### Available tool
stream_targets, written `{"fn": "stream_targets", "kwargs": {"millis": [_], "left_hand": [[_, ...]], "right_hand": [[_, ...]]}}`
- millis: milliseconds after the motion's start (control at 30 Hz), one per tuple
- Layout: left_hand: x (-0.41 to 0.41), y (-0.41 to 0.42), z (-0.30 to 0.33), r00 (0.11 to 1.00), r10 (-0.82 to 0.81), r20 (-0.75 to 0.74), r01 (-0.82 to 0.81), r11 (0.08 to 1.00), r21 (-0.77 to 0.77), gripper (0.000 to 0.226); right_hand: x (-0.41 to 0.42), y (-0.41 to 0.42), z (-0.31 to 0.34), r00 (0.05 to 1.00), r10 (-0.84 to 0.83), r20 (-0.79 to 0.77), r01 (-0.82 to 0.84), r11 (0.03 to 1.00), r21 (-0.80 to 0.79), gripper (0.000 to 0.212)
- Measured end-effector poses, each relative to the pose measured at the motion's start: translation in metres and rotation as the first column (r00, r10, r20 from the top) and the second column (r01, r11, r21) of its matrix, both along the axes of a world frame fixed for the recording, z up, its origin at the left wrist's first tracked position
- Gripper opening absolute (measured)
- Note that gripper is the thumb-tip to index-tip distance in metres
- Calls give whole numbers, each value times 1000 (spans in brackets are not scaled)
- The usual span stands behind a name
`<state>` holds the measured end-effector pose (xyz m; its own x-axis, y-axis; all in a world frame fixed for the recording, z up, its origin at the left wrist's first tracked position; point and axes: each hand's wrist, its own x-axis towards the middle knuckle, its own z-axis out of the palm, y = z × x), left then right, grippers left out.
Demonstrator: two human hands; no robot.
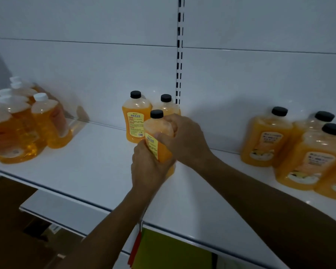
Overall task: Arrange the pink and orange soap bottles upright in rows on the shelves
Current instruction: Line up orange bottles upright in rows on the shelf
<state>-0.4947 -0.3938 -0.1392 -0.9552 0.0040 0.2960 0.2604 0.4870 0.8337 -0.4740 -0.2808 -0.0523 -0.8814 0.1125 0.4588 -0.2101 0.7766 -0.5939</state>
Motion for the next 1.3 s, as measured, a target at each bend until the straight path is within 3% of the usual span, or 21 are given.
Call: {"fn": "stream_targets", "kwargs": {"millis": [67,167,233,300,367,500,567,633,733,800,900,1000,1167,1300], "left_hand": [[7,4,7,996,-90,-20,91,992,86,86],[16,9,27,937,-337,86,309,921,239,69],[21,15,41,859,-495,132,421,828,370,58],[23,24,46,733,-661,159,486,674,557,71],[24,36,45,569,-797,204,453,511,731,95],[26,63,38,248,-932,264,467,354,811,103],[27,78,36,169,-959,227,489,282,825,91],[28,94,36,225,-956,190,590,289,754,75],[29,114,34,421,-890,175,766,452,456,58],[27,126,30,516,-842,154,788,538,300,54],[20,142,23,639,-758,129,728,651,214,62],[12,157,17,676,-725,131,714,688,127,62],[7,173,12,720,-691,69,688,723,66,55],[8,179,9,734,-678,51,676,735,42,49]], "right_hand": [[9,11,9,1000,-17,7,17,1000,23,48],[22,43,24,994,80,76,-70,989,-133,46],[31,68,31,975,145,166,-101,964,-245,58],[40,91,36,940,209,270,-95,919,-382,78],[51,109,40,906,275,322,-102,879,-465,82],[71,136,45,906,293,307,-104,854,-510,35],[80,150,46,930,219,295,-50,871,-488,33],[87,163,46,953,108,285,15,917,-398,35],[95,174,45,962,-55,267,124,960,-251,34],[97,177,44,964,-138,229,167,979,-113,37],[99,180,44,962,-208,180,198,978,72,47],[101,190,43,945,-280,170,232,939,255,65],[102,198,46,930,-360,74,251,769,588,59],[103,202,49,931,-356,82,235,756,611,57]]}}
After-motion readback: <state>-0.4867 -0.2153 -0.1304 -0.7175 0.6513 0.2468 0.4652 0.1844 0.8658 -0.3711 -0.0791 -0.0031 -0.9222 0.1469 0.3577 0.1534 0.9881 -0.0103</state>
